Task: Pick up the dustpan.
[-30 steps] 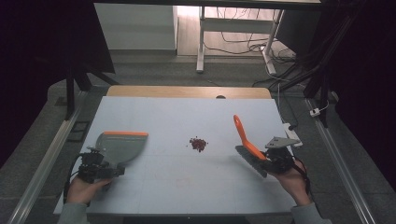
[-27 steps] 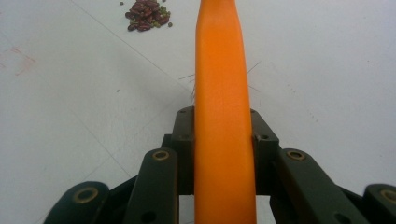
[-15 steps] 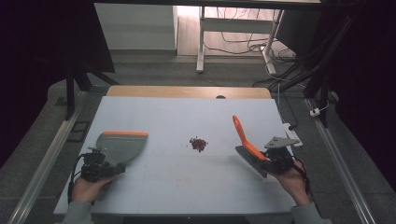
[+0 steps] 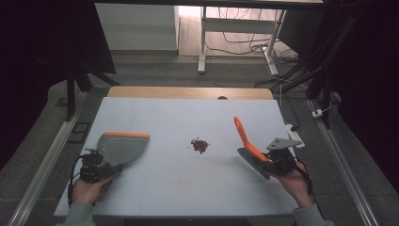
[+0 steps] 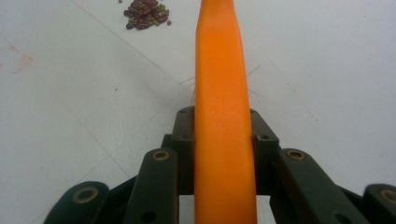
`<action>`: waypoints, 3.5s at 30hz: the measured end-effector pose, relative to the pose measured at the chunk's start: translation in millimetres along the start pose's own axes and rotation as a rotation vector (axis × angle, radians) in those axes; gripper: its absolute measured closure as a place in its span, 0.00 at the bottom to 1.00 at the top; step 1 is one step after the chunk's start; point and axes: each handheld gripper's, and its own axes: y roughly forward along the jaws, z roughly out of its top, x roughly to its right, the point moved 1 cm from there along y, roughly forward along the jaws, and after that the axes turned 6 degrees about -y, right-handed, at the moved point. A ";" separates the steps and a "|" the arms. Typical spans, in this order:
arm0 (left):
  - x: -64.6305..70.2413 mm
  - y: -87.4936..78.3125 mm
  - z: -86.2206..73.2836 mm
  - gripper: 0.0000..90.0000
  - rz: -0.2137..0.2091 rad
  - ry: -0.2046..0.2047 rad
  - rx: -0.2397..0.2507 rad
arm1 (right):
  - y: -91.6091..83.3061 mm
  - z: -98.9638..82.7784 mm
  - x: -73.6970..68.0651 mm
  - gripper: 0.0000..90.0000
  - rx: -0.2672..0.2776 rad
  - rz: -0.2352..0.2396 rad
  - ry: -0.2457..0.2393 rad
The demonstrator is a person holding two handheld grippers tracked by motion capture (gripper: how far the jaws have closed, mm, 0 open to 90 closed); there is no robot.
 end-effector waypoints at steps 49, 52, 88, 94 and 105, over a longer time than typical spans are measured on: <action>-6.4 -23.8 0.9 0.68 -0.156 0.258 0.178 | -2.9 5.5 -0.7 0.79 0.034 -0.016 -0.005; -5.5 -22.6 3.0 0.68 -0.165 0.285 0.183 | -2.9 7.2 -0.2 0.79 0.037 -0.020 -0.004; 55.9 -19.1 0.3 0.68 -0.281 0.533 0.091 | 4.0 19.6 -5.0 0.79 0.044 -0.024 -0.013; 69.6 -12.5 -3.5 0.68 -0.284 0.574 0.049 | 4.5 20.3 -6.2 0.79 0.044 -0.021 -0.017; 88.6 0.0 -10.2 0.68 -0.282 0.636 -0.034 | 6.0 19.8 -6.9 0.79 0.038 -0.018 -0.017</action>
